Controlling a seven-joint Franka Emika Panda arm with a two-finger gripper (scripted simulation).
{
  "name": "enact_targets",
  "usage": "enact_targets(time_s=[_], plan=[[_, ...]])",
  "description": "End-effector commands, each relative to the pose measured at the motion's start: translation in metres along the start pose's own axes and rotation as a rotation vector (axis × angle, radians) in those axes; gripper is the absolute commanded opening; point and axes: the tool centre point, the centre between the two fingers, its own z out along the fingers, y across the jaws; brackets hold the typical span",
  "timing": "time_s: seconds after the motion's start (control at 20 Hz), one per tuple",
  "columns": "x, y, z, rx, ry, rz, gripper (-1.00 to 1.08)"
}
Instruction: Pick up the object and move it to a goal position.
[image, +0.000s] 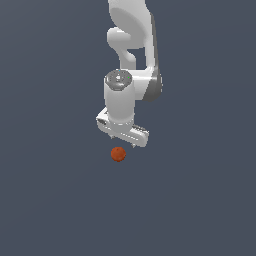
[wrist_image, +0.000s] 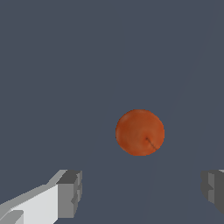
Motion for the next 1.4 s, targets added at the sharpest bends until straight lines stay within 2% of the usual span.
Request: enact_targets(time_s=[0.0, 0.75, 1.05, 1.35], plan=[[0.002, 0.002, 0.006, 0.0, -0.001, 0.078, 1.0], [0.013, 0.017, 0.038, -0.006, -0.001, 0.491, 1.0], [0.015, 0.02, 0.044, -0.008, 0.001, 0.574, 1.0], [0.015, 0.021, 0.046, -0.009, 0.001, 0.602, 1.0]])
